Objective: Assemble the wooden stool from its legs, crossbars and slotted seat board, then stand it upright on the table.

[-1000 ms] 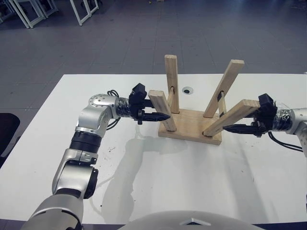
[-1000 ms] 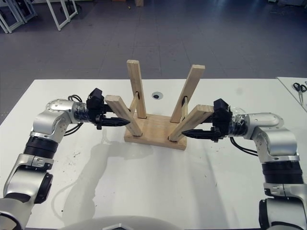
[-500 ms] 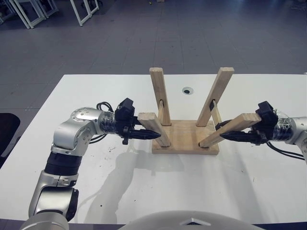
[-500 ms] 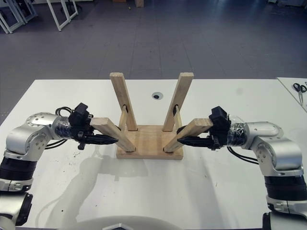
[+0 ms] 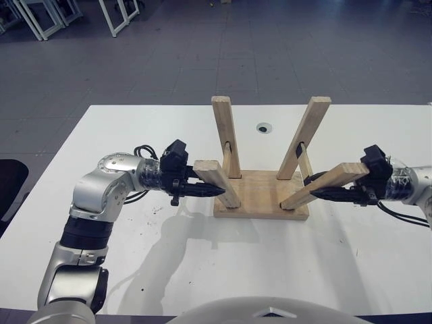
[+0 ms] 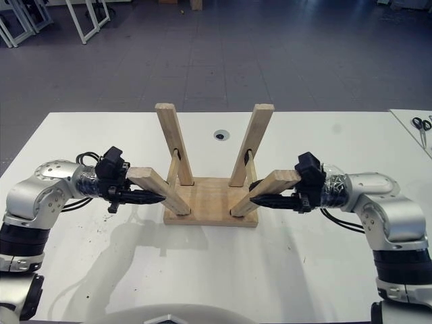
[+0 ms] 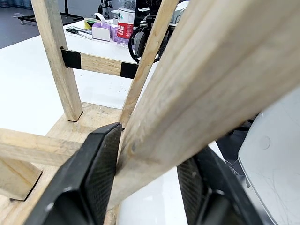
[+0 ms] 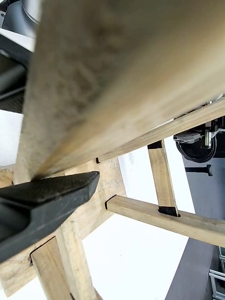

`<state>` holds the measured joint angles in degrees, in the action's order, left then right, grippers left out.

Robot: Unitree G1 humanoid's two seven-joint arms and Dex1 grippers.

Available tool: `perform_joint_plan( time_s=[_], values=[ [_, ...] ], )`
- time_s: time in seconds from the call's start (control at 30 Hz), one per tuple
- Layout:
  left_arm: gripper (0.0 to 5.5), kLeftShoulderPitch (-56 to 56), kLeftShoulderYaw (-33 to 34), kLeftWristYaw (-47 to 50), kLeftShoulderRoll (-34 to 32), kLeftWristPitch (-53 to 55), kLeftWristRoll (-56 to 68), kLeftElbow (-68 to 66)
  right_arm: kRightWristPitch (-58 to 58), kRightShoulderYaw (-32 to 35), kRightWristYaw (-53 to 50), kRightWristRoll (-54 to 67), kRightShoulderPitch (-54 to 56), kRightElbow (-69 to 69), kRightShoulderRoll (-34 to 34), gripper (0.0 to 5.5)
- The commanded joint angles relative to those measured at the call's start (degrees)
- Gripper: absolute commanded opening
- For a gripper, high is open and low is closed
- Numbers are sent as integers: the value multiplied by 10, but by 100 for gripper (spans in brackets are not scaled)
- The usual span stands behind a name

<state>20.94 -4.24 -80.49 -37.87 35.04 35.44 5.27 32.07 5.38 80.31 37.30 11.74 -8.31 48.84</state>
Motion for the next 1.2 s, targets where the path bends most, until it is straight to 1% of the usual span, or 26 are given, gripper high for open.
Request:
perform_joint_plan(
  time_s=[0.03,0.1,0.2,0.27,0.33,0.37,0.4,0.47,0.5,0.57,0.63,0.67,0.77,0.8,0.9,0.97,1.1,1.2],
  values=[
    [161,-18,8,9,-12,9,10,22,7,-5,-1,-6,-16,-1,15,180],
    [159,-31,13,8,-20,18,20,38,19,8,-2,9,-34,-23,22,180],
    [159,-31,39,-5,-50,74,76,77,78,52,15,84,-52,-64,50,180],
    [159,3,61,-11,-67,130,132,75,144,57,21,138,-2,-43,64,180],
    [159,82,60,-8,-57,196,166,9,230,14,14,149,103,52,52,180],
    [159,134,52,-2,-37,241,174,-60,283,-20,1,132,176,136,29,180],
    [159,180,45,6,-15,284,178,-131,326,-49,-10,112,239,216,6,180],
    [159,268,47,38,49,391,171,-326,364,-110,-26,47,354,399,-60,180],
    [180,292,42,58,77,416,146,-414,365,-124,-36,23,394,477,-93,180],
    [212,311,49,105,118,410,102,-548,355,-124,-47,-4,448,594,-145,180],
    [218,319,89,153,134,370,94,-641,339,-97,-61,-10,480,668,-175,219],
    [235,323,113,172,137,354,99,-676,329,-84,-68,-15,489,697,-184,228],
    [289,325,165,212,136,325,103,-742,297,-68,-84,-44,499,756,-200,299],
    [289,326,189,233,134,318,108,-762,285,-57,-93,-52,500,773,-204,299],
    [289,326,263,279,126,294,127,-794,273,-19,-102,-59,500,799,-205,299],
    [289,326,299,292,122,291,136,-796,276,-1,-96,-65,495,803,-199,299],
    [289,329,329,303,118,305,123,-787,290,23,-75,-75,482,795,-180,299],
    [289,332,328,310,102,298,99,-781,292,24,-66,-91,479,786,-171,299]
  ],
)
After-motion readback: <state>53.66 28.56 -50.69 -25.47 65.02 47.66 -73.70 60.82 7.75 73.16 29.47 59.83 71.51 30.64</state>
